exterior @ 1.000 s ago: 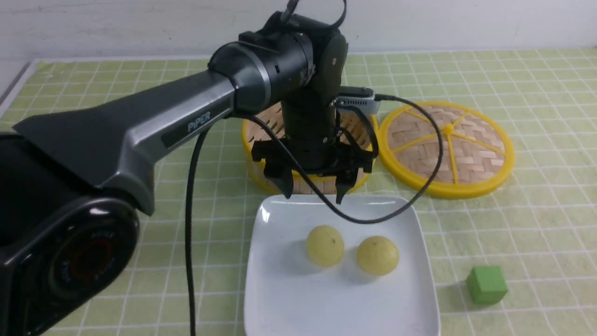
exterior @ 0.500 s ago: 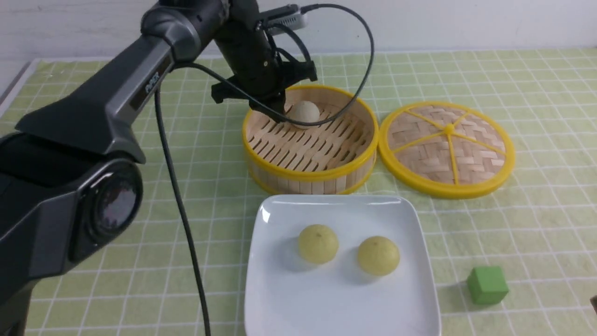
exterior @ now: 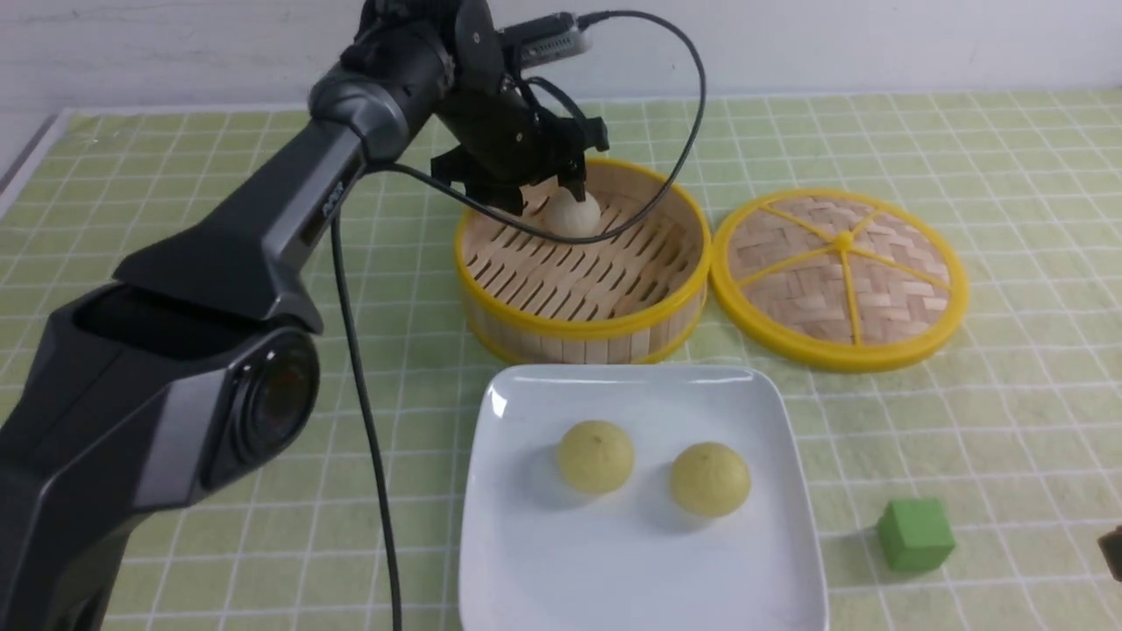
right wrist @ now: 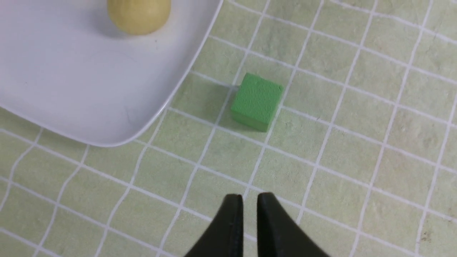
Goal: Put the steamed buns into the plate on the green tablecloth.
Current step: 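Reach into the bamboo steamer and grasp a bun with the left gripper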
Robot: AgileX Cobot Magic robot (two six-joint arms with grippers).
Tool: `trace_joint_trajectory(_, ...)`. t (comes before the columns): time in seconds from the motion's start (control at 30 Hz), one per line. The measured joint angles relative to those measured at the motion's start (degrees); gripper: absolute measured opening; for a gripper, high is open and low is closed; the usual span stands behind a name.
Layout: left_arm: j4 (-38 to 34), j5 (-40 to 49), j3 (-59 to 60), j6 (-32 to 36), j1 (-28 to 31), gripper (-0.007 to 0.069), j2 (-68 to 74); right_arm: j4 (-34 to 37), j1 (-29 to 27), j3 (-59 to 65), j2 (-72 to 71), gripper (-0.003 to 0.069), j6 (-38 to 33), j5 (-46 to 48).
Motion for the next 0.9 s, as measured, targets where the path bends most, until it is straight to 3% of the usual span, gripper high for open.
trace_joint_trajectory(0.17, 0.24, -0.05, 0.00, 0.51, 0.00, 0.0528, 1.70, 0.00, 0.00, 0.00, 0.00, 0.0092, 0.00, -0.23)
trace_joint_trajectory(0.4, 0.40, -0.05, 0.00, 4.93, 0.00, 0.0439, 2.24, 0.00, 0.00, 0.00, 0.00, 0.0099, 0.00, -0.55)
trace_joint_trajectory(0.67, -0.11, 0.50, -0.82, 7.37, -0.05, 0.0216, 3.80, 0.00, 0.00, 0.00, 0.00, 0.0102, 0.00, -0.62)
trace_joint_trajectory(0.73, -0.04, 1.25, -1.00, 7.39, -0.05, 0.0116, 3.80, 0.00, 0.00, 0.00, 0.00, 0.0103, 0.00, -0.69)
trace_joint_trajectory(0.77, -0.04, 1.35, -1.06, 7.39, -0.05, 0.0116, 3.80, 0.00, 0.00, 0.00, 0.00, 0.0103, 0.00, -0.69)
trace_joint_trajectory(0.83, 0.35, 2.97, -1.99, 7.39, -0.05, 0.0040, 3.39, 0.00, 0.00, 0.00, 0.00, 0.0104, 0.00, -0.69)
trace_joint_trajectory(0.9, 0.48, 5.67, -3.21, 7.34, -0.05, 0.0028, 2.35, 0.00, 0.00, 0.00, 0.00, 0.0104, 0.00, -0.69)
